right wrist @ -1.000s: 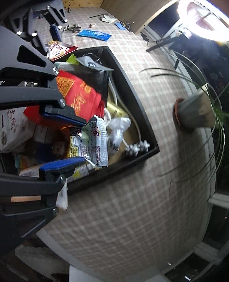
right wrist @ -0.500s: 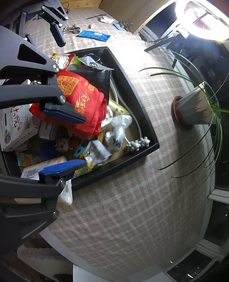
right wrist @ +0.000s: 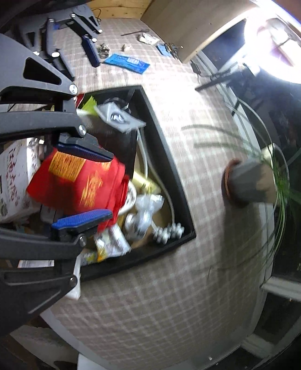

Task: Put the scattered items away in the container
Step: 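Move both grippers back to the items on the rug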

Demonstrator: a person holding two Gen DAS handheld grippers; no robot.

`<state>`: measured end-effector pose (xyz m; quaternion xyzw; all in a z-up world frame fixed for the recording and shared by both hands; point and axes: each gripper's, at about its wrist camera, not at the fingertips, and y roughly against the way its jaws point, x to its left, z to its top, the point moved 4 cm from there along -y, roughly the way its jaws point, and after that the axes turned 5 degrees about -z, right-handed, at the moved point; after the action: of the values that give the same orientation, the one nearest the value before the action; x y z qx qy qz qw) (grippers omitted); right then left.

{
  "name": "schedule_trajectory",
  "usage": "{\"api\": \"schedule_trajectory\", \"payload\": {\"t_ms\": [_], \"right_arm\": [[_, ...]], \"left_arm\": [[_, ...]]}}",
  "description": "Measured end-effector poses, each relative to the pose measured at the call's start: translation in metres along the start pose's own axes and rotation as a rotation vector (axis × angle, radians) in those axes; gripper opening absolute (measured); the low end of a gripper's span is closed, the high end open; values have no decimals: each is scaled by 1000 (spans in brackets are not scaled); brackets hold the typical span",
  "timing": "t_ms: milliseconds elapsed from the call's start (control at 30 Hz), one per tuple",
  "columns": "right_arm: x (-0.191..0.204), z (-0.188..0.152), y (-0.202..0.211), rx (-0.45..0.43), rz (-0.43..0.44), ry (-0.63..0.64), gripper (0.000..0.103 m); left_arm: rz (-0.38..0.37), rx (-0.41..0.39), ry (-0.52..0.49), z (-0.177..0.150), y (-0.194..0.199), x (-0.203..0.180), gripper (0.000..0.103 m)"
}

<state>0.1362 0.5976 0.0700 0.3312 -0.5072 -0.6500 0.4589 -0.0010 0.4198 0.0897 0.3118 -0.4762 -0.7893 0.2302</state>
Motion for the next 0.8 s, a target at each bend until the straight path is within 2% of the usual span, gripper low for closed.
{"api": "schedule_trajectory", "payload": {"t_ms": [300,400,633,800], "right_arm": [[76,24,-11,9,55,138,42],[106,32,-18,18,76,189,48],[190,34,-42,64,153,272,58],[246,25,-71,130,194,275,59]], "left_arm": [[123,-27,222,-18,28,130,48],[164,-38,297,-27,40,176,48],[262,-35,404,-50,65,276,58],[306,-21,476,-67,74,350,67]]}}
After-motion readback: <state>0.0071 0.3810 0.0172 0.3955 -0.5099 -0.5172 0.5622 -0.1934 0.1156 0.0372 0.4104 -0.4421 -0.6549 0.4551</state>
